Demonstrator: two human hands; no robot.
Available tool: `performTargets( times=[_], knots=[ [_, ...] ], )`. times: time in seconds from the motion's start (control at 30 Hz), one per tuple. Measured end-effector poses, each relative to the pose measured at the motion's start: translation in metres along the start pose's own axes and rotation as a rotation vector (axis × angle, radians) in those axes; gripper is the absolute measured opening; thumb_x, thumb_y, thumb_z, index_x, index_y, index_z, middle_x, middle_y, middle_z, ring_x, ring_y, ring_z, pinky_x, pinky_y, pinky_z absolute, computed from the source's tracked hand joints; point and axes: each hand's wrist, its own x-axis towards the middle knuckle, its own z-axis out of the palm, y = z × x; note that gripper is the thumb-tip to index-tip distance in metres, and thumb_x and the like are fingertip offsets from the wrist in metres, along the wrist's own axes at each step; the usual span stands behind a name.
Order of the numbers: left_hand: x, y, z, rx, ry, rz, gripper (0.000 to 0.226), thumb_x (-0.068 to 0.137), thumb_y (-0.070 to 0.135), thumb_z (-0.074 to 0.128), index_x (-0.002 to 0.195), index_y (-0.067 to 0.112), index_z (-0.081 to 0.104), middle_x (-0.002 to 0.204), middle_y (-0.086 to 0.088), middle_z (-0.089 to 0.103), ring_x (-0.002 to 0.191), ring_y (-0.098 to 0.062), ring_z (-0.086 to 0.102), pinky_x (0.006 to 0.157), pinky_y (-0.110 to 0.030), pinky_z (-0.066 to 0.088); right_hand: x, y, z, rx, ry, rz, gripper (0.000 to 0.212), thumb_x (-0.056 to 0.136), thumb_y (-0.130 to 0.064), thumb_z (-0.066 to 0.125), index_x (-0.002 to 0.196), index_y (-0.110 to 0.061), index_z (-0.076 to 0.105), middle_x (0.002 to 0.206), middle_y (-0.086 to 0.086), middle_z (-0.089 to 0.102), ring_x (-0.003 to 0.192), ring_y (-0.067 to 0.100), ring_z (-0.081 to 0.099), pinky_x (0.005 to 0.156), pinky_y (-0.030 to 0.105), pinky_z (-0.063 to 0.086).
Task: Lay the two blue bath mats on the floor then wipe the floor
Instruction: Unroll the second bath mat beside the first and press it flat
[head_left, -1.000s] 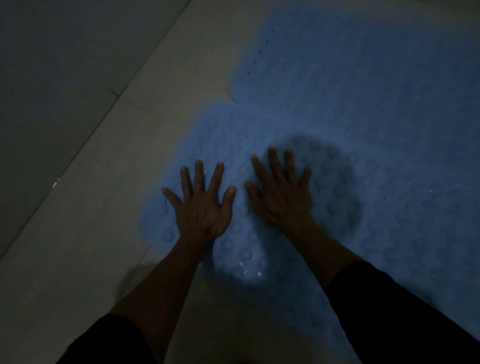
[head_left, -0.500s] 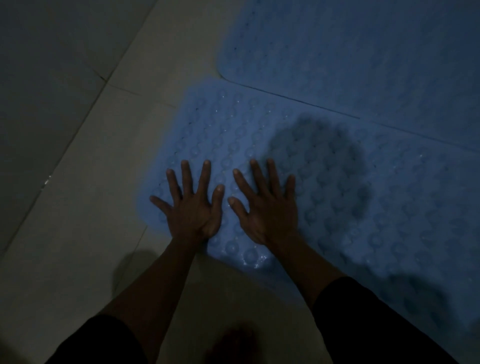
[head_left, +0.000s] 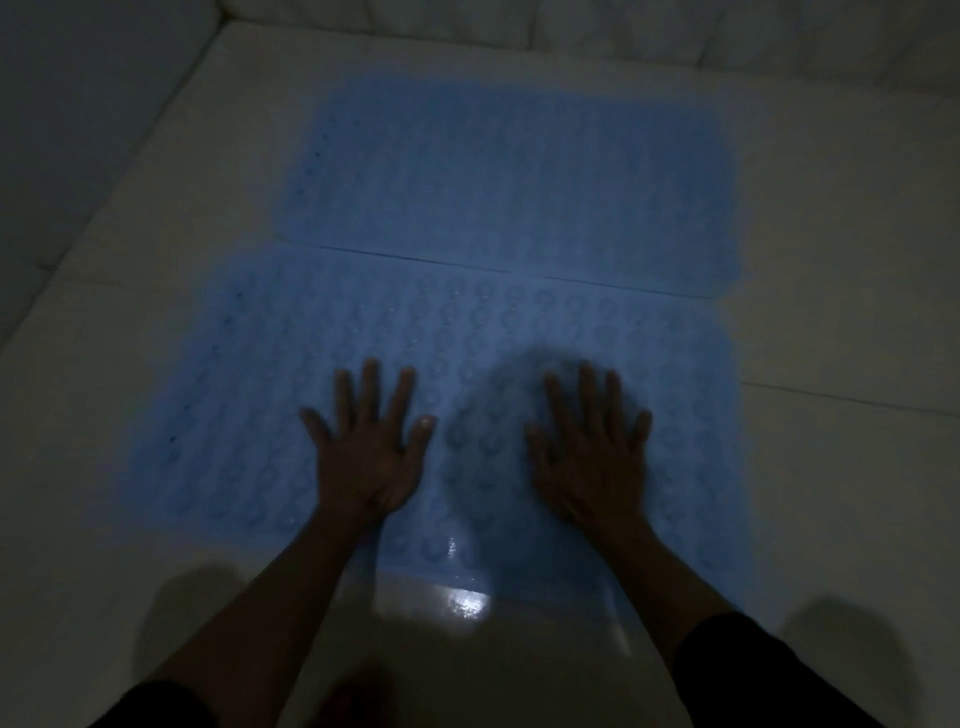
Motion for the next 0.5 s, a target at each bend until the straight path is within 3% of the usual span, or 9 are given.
performTargets(
  times=[0.1, 0.17, 0.3, 0.5],
  knots=[
    [-0.008, 0.066, 0.016, 0.083, -0.053, 0.218, 0.067, 0.092, 0.073, 0.008, 0.154, 0.051, -0.005, 0.166, 0.005, -0.014, 0.151, -0.03, -0.019, 0.112, -0.073, -0.004, -0.015, 0.049, -0.007, 0.007, -0.02, 0.125, 0.068, 0.095, -0.064, 0.024, 0.153, -0.041, -0.003, 0.162, -0.005, -0.016, 0.149, 0.025, -0.018, 0.115, 0.065, 0.003],
    [-0.015, 0.091, 0.029, 0.147, -0.061, 0.278, 0.069, 0.09, 0.075, 0.008, 0.154, 0.051, -0.004, 0.166, 0.005, -0.014, 0.151, -0.033, -0.019, 0.11, -0.075, -0.002, -0.029, 0.065, -0.006, 0.008, -0.002, 0.156, 0.07, 0.094, -0.063, 0.027, 0.153, -0.041, -0.002, 0.163, -0.004, -0.014, 0.149, 0.026, -0.016, 0.114, 0.066, 0.007],
    [-0.016, 0.107, 0.042, 0.163, -0.031, 0.254, 0.068, 0.09, 0.078, 0.011, 0.151, 0.054, -0.008, 0.166, 0.005, -0.016, 0.149, -0.037, -0.023, 0.108, -0.077, -0.005, -0.038, 0.076, 0.001, 0.024, -0.002, 0.189, 0.069, 0.093, -0.068, 0.022, 0.152, -0.046, -0.005, 0.164, -0.006, -0.008, 0.15, 0.025, -0.012, 0.116, 0.063, 0.005],
    [-0.013, 0.113, 0.043, 0.153, -0.036, 0.245, 0.067, 0.092, 0.078, 0.012, 0.151, 0.054, -0.011, 0.164, 0.006, -0.022, 0.148, -0.035, -0.026, 0.108, -0.078, -0.006, -0.033, 0.081, 0.007, 0.056, 0.068, 0.164, 0.071, 0.092, -0.069, 0.027, 0.153, -0.042, 0.005, 0.164, -0.005, -0.001, 0.151, 0.026, -0.004, 0.116, 0.062, 0.005]
  ],
)
